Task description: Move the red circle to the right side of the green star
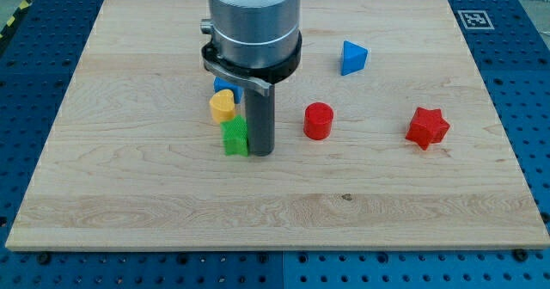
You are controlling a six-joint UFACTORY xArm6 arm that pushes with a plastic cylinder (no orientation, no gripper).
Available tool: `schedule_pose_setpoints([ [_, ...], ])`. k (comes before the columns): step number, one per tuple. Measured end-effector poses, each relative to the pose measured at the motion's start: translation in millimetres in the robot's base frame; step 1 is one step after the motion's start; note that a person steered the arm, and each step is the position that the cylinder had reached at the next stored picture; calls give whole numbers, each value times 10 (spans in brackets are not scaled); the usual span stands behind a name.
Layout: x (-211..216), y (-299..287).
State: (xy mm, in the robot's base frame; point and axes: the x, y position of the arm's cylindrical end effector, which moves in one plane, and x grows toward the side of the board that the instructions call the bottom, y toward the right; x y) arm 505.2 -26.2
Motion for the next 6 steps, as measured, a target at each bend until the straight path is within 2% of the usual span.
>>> schedule_pose_setpoints([
  [2,0,25],
  [4,0,972],
  [6,-105,1412],
])
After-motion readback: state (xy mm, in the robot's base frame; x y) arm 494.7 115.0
